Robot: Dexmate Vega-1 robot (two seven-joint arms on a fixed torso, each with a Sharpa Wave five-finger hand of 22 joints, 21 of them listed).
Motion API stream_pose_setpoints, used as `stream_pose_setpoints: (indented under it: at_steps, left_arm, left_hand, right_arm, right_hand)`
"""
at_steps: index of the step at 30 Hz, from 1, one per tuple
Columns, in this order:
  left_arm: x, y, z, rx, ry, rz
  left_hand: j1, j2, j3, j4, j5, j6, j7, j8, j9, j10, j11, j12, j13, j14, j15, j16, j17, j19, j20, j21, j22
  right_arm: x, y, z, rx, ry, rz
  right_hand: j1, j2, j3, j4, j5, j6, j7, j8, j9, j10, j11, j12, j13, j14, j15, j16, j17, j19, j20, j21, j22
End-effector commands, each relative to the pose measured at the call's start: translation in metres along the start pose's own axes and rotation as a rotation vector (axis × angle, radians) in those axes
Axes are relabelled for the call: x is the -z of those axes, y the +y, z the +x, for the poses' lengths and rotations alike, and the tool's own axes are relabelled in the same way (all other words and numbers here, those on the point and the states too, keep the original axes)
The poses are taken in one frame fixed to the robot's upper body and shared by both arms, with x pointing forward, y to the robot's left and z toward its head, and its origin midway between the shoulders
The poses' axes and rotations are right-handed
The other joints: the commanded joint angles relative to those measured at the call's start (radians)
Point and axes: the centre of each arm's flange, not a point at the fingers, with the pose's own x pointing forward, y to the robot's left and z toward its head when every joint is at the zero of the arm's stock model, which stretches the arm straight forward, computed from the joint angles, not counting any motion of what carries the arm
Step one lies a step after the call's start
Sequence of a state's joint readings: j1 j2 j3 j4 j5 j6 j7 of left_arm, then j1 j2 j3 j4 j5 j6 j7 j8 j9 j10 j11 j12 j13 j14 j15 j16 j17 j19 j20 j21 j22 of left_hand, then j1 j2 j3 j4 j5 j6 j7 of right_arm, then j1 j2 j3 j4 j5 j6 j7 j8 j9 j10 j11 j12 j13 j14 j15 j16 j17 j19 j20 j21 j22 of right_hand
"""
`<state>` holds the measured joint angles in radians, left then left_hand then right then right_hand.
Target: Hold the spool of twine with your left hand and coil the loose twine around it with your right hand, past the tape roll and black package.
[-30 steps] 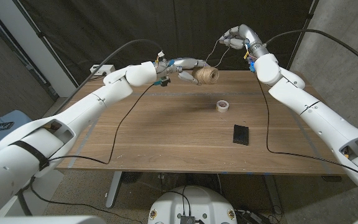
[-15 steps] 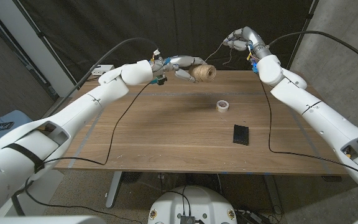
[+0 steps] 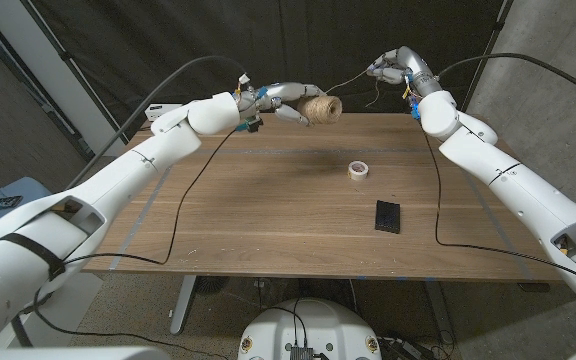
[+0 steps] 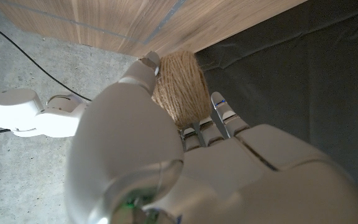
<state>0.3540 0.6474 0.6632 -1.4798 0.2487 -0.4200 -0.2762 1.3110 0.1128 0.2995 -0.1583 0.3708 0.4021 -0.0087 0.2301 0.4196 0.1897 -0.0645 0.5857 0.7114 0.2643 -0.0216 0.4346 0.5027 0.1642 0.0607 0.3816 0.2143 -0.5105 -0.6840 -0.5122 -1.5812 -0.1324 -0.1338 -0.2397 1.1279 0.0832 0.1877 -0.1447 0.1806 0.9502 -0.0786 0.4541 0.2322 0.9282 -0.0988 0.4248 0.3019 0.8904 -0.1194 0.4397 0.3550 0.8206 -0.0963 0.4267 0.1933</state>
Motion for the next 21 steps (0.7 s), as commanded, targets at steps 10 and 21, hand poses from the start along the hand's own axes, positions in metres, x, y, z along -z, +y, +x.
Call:
stream_pose_setpoints:
  at_steps: [10, 21]
  left_arm:
    - [-0.002, 0.015, 0.001, -0.069, -0.014, 0.0]
    - [-0.003, 0.017, 0.003, -0.079, -0.015, -0.006]
  left_hand:
    - [0.001, 0.007, 0.011, 0.002, 0.003, 0.015, -0.001, -0.001, 0.006, 0.006, 0.0, -0.004, 0.006, 0.004, 0.002, -0.004, 0.005, -0.007, 0.0, 0.008, -0.001]
    - [0.0, 0.007, 0.012, 0.001, 0.003, 0.014, -0.001, -0.002, 0.006, 0.006, 0.0, -0.006, 0.006, 0.004, 0.004, -0.005, 0.005, -0.007, 0.0, 0.009, -0.001]
  right_arm:
    - [0.011, 0.021, -0.002, -0.047, 0.046, 0.029]
    - [0.013, 0.028, -0.005, -0.067, 0.055, 0.036]
  right_hand:
    - [0.005, 0.002, -0.005, 0.0, -0.003, 0.003, -0.006, -0.002, 0.002, 0.005, -0.004, -0.005, 0.005, 0.007, -0.101, -0.006, 0.006, -0.006, -0.049, 0.011, 0.002]
    - [0.005, 0.002, -0.006, 0.0, -0.003, 0.003, -0.007, -0.003, 0.002, 0.007, -0.004, -0.005, 0.005, 0.007, -0.101, -0.008, 0.007, -0.006, -0.049, 0.013, 0.002]
